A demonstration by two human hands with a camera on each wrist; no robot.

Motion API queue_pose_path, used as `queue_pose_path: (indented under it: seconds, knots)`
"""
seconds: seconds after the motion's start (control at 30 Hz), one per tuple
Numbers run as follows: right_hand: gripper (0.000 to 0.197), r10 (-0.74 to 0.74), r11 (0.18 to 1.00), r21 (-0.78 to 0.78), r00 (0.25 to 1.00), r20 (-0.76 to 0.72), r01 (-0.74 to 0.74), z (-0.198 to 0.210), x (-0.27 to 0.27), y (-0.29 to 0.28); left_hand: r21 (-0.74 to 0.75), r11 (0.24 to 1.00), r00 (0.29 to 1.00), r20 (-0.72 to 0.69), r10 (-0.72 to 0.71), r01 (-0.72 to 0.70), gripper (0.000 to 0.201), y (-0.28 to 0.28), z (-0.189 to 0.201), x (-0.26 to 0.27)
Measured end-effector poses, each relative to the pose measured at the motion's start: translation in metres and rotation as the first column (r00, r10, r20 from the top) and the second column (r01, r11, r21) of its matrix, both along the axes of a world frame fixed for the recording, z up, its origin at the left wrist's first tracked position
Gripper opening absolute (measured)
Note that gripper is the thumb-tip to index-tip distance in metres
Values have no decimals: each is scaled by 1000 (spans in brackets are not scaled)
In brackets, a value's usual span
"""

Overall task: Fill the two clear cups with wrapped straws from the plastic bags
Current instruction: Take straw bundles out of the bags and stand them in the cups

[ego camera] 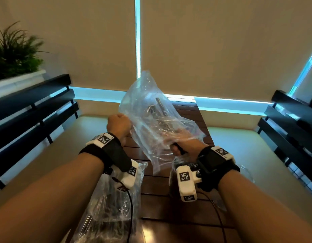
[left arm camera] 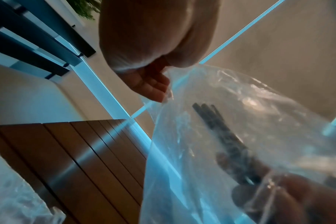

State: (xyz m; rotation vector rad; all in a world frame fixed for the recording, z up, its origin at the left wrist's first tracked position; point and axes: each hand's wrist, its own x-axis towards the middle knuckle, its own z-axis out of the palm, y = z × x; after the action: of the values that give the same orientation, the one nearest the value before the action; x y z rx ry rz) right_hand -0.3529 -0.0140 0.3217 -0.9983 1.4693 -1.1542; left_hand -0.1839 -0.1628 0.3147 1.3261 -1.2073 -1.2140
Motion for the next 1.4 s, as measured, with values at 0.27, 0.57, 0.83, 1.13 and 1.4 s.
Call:
queue_pose_path:
  seconds: [0.27, 0.57, 0.83, 1.13, 1.4]
  knots:
    - [31, -75, 995, 75, 991, 110, 67, 0, -2, -7, -80, 777, 780, 104, -617, 625, 108, 45, -6, -33]
    - [24, -17, 979, 201, 985, 172, -18, -2, -13, -1, -171, 885, 896, 186, -403, 434, 33, 13, -6, -42]
    - [23, 237, 949, 272, 928, -288, -158, 19, -40, 36, -74, 991, 794, 606, -47, 115, 56, -32, -26, -15]
    - [35, -209, 977, -79, 966, -150, 199, 5, -50, 33, -82, 834, 523, 811, -262, 545, 61, 2, -68, -35]
    - [27, -302, 941, -223, 930, -208, 256, -21, -32, 21, 286, 626, 35, 893, -448, 726, 69, 19, -101, -34]
